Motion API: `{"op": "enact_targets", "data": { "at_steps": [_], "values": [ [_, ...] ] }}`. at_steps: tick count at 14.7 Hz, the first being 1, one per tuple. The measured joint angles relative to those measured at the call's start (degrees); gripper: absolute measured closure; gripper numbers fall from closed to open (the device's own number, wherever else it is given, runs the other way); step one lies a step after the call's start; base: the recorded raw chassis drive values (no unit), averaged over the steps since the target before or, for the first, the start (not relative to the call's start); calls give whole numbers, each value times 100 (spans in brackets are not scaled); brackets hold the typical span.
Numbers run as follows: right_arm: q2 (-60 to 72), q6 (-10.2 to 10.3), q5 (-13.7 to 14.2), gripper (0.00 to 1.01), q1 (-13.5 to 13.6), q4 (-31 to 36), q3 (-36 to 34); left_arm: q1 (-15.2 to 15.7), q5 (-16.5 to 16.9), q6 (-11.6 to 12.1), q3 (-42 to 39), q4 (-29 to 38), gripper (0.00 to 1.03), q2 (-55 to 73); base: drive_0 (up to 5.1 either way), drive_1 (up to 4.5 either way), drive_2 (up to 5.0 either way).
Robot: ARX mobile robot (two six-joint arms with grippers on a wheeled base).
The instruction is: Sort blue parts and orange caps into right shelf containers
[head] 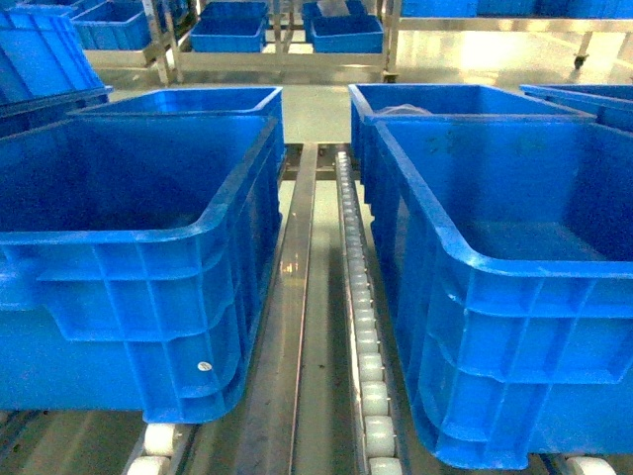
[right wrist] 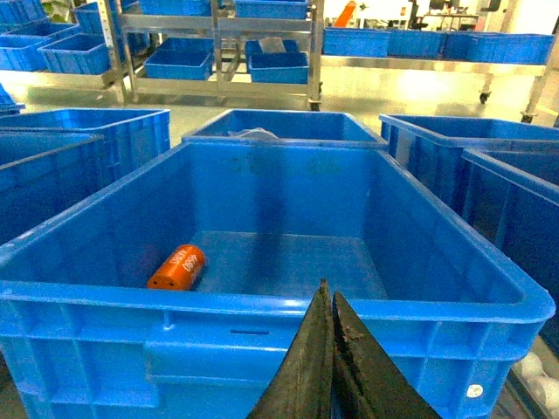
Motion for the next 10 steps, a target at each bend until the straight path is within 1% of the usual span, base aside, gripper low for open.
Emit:
{"op": "enact_targets", "data": {
  "at_steps": [4, 10],
  "values": [
    [-758, 0, 0, 100, 0, -737, -2, 0, 0, 0, 0, -859, 101, -894, 0, 0, 0],
    [-1532, 0, 0, 100, 0, -1506, -2, 0, 0, 0, 0, -1703, 101, -1755, 0, 0, 0]
  ]
}}
